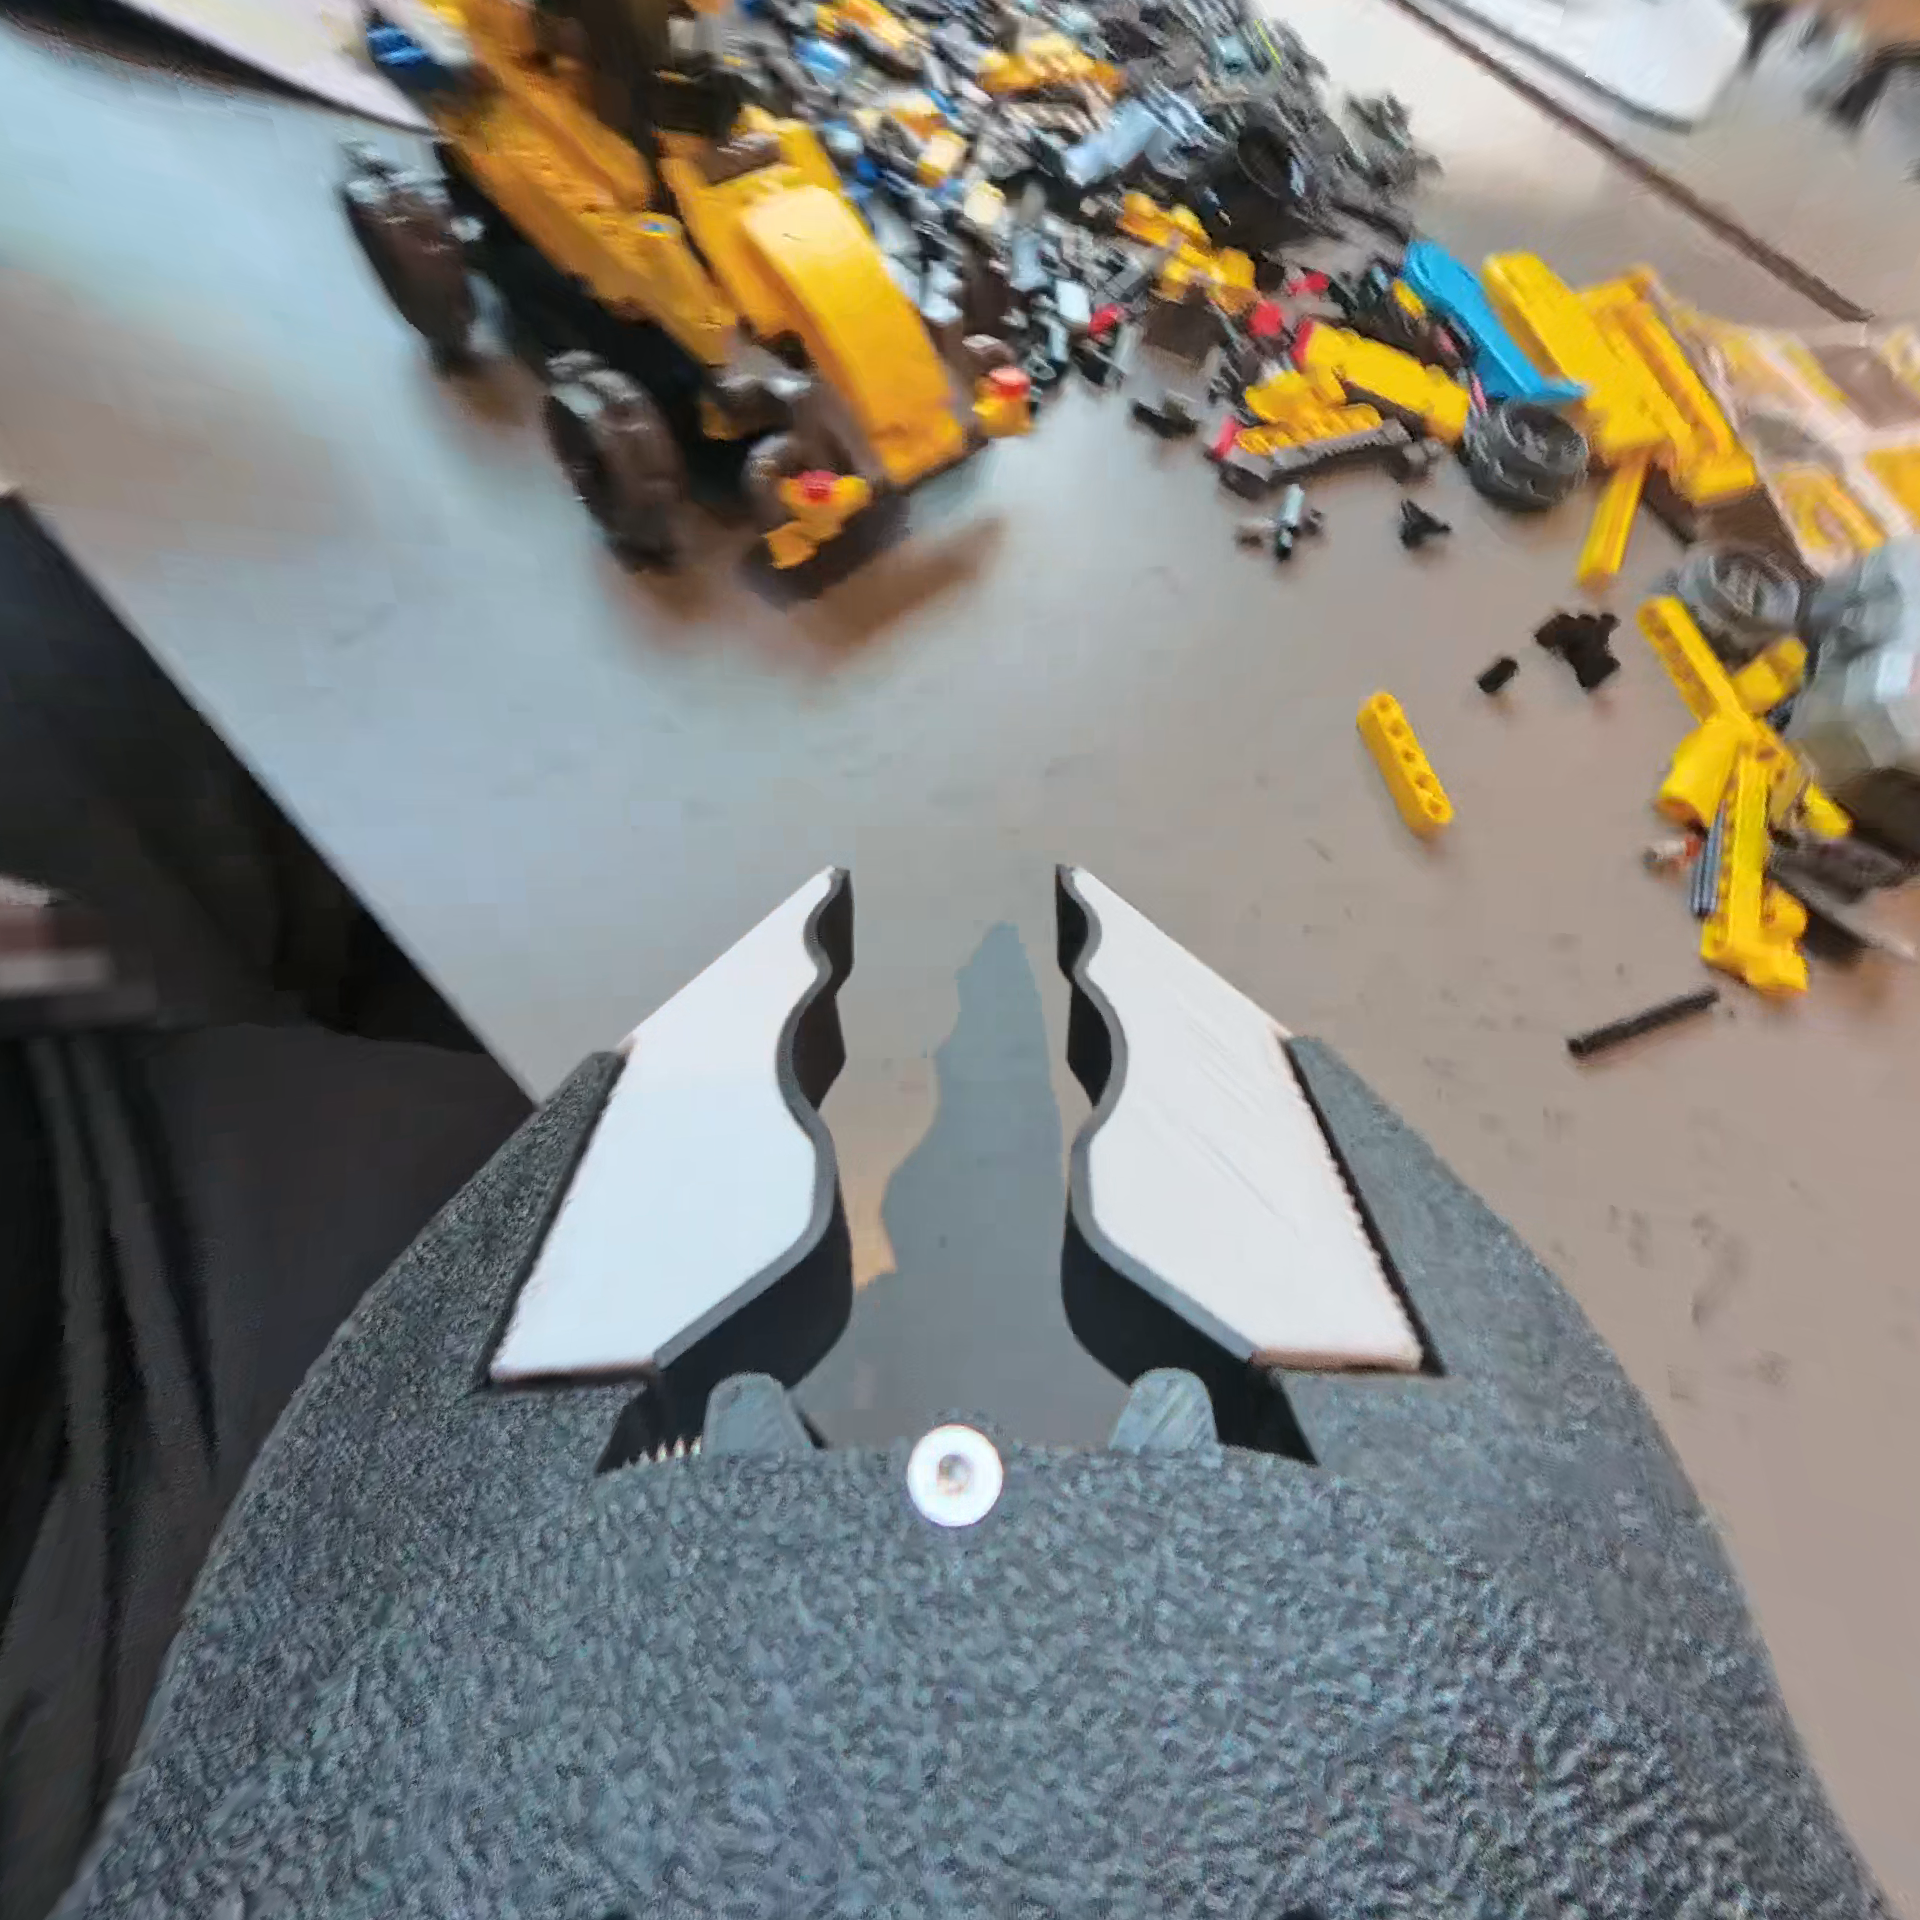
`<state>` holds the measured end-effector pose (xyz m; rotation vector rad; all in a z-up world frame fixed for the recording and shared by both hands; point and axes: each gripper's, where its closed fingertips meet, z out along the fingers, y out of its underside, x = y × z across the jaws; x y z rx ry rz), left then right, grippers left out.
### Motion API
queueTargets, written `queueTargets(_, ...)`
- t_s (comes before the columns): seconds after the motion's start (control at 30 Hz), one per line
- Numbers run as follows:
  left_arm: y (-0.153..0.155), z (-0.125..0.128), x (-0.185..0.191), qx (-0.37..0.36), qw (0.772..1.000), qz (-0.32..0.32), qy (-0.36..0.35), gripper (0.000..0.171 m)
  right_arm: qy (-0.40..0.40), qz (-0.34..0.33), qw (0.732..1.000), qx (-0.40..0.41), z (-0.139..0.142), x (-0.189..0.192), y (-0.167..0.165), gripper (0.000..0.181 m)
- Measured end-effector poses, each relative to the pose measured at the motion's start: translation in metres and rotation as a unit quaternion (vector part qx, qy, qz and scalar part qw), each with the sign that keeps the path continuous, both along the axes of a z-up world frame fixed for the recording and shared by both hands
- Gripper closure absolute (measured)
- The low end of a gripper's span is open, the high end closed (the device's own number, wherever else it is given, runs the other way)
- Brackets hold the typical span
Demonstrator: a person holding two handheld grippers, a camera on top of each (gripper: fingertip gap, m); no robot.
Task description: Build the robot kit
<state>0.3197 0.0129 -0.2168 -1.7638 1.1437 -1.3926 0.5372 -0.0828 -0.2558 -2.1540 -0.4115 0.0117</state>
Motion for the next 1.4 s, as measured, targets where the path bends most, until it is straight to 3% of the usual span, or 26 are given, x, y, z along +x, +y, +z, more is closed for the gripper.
queueTargets(0.13,-0.004,-0.001,-0.002,-0.02,0.999,-0.012,-0.031,0.164,0.075,-0.036,0.996,-0.015,0.001,0.012,0.021,0.136)
queueTargets(0.3,-0.014,-0.005,0.0,0.045,0.998,-0.024,-0.029,0.164,0.107,-0.035,0.992,-0.05,-0.013,0.012,0.03,0.141)
queueTargets(0.53,-0.022,-0.003,0.004,0.039,0.997,-0.048,-0.041,0.164,0.22,-0.015,0.974,-0.051,-0.004,0.007,0.04,0.145)
queueTargets(0.73,-0.032,-0.003,0.009,0.053,0.996,-0.062,-0.045,0.164,0.316,0.034,0.946,0.071,0.043,0.012,0.034,0.144)
queueTargets(0.87,-0.033,-0.003,0.008,0.067,0.995,-0.055,-0.05,0.164,0.392,0.041,0.899,0.192,0.08,0.034,0.021,0.14)
queueTargets(0.97,-0.028,0.001,0.006,0.059,0.996,-0.037,-0.063,0.164,0.454,0.049,0.859,0.231,0.094,0.048,0.012,0.135)
queueTargets(1.03,-0.025,0.004,0.005,0.054,0.995,-0.028,-0.074,0.164,0.466,0.059,0.849,0.241,0.097,0.049,0.008,0.136)
queueTargets(1.4,-0.028,-0.001,0.006,0.069,0.995,-0.039,-0.054,0.164,0.456,0.085,0.856,0.229,0.097,0.037,0.007,0.137)
